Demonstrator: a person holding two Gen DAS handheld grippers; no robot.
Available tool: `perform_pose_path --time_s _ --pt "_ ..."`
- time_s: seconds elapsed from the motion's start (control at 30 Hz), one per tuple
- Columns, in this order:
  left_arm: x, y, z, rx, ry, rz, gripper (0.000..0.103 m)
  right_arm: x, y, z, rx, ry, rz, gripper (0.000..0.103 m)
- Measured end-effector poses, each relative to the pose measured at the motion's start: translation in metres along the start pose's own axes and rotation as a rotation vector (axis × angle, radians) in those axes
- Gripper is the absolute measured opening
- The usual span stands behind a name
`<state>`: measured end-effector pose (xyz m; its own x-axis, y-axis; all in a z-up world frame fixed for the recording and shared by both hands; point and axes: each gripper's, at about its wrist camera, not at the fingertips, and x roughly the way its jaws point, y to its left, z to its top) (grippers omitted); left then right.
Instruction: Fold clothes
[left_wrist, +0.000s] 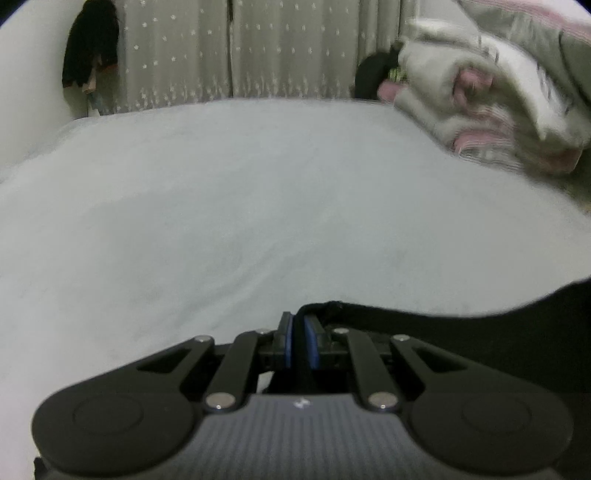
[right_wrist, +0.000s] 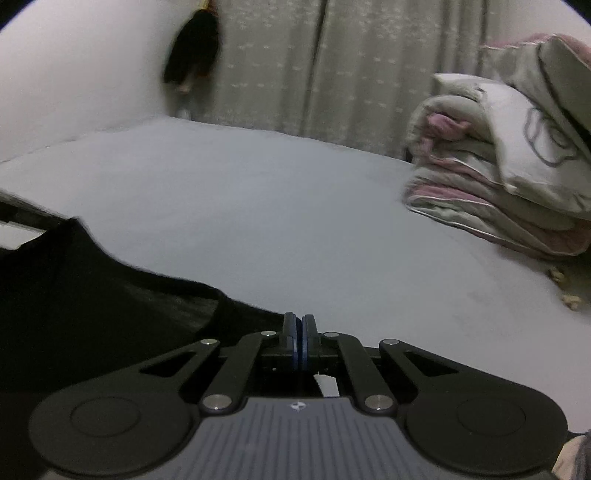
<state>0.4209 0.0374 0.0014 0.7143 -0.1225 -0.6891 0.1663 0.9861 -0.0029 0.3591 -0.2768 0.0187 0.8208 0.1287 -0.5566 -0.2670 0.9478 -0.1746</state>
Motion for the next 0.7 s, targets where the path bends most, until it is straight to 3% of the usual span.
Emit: perform_pose_path --time_s 0.1,0.2,0.27,0.33,0.4,0.47,0.53,0.6,0.7 --pt "0.009 -0.012 -0.003 0.044 -0.012 0.039 0.008 0.026 0.012 -0.008 -0.034 0.083 -0.074 0.003" --pt "0.013 -0.015 -0.003 0.053 -0.023 0.06 0.013 0.039 0.022 -0.014 -0.02 0.083 -0.15 0.003" --pt "0.013 -0.018 -0.005 0.069 -0.037 0.091 0.023 0.038 0.029 -0.016 -0.043 0.082 -0.18 0.004" --pt "0.01 -0.019 -0.007 0.083 -0.055 0.136 0.056 0.034 0.035 -0.018 -0.076 0.083 -0.206 0.004" --pt "-0.002 -0.011 -0.004 0.057 -0.058 0.117 0.059 0.028 0.038 -0.017 -0.086 0.084 -0.222 0.004" --pt "-0.02 0.001 0.002 0.021 -0.065 0.084 0.064 0.01 0.021 -0.008 0.007 0.067 -0.235 0.017" --pt "-0.053 0.018 0.006 -0.009 -0.106 0.06 0.088 -0.03 0.001 -0.006 0.141 -0.004 -0.233 0.047" --pt "-0.084 0.041 0.004 -0.04 -0.141 0.05 0.095 -0.066 -0.014 -0.011 0.191 -0.029 -0.181 0.05" --pt "-0.11 0.073 -0.006 -0.078 -0.144 0.059 0.103 -0.11 -0.02 -0.035 0.152 0.016 -0.199 0.05"
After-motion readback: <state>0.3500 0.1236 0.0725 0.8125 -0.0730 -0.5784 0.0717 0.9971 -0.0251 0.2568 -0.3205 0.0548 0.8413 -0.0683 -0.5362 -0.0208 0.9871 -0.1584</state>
